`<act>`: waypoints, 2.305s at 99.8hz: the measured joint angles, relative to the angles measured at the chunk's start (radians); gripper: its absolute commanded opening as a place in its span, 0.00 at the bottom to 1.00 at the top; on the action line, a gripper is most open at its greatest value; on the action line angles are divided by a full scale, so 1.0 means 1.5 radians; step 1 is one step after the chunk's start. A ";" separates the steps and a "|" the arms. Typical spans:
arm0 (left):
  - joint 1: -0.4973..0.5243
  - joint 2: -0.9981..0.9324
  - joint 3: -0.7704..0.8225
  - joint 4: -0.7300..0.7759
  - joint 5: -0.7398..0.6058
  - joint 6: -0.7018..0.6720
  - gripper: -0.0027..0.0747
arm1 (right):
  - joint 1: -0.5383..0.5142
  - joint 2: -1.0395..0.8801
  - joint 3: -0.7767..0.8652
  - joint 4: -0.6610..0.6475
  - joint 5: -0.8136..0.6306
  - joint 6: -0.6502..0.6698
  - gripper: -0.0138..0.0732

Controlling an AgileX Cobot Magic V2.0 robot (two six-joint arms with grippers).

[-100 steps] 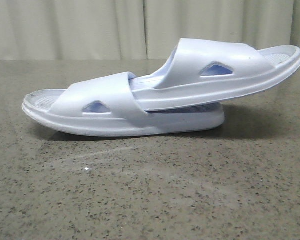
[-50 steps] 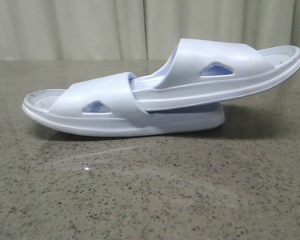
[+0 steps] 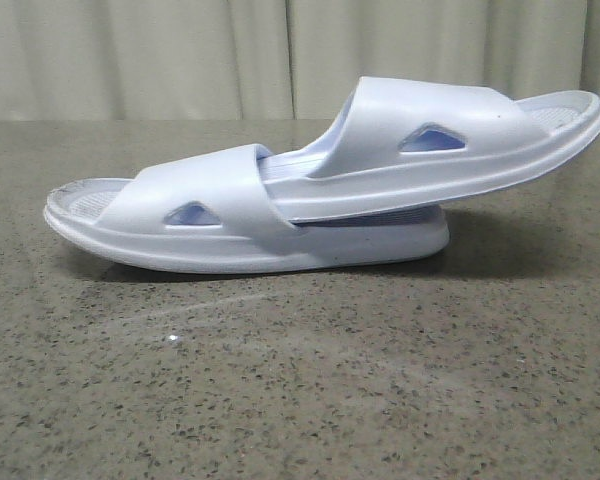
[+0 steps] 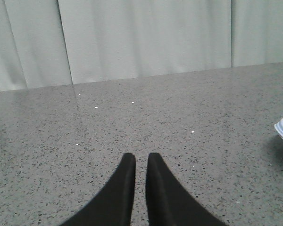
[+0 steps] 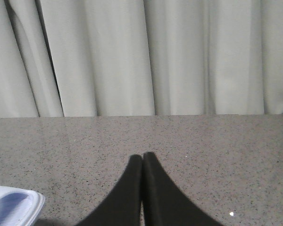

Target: Insert blue slippers together front up

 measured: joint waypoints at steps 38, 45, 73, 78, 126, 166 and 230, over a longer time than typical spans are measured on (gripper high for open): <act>0.000 0.000 0.000 0.000 0.000 0.000 0.06 | 0.012 0.000 0.000 0.000 0.000 0.000 0.04; 0.000 0.000 0.000 0.000 0.000 0.000 0.06 | 0.014 0.000 0.000 0.000 0.000 0.000 0.04; 0.000 0.000 0.000 0.000 0.000 0.000 0.06 | 0.014 0.000 0.003 0.000 0.000 0.000 0.04; 0.000 0.000 0.000 0.000 0.000 0.000 0.06 | 0.014 0.000 0.009 0.000 0.000 0.000 0.04; 0.000 0.000 0.000 0.000 0.000 0.000 0.06 | 0.015 -0.091 0.177 -0.312 -0.054 0.335 0.04; 0.000 0.000 0.000 0.000 0.000 0.000 0.06 | 0.015 -0.212 0.248 -0.342 -0.070 0.354 0.04; 0.000 0.000 0.000 0.000 0.000 0.000 0.06 | 0.015 -0.212 0.248 -0.352 -0.070 0.359 0.04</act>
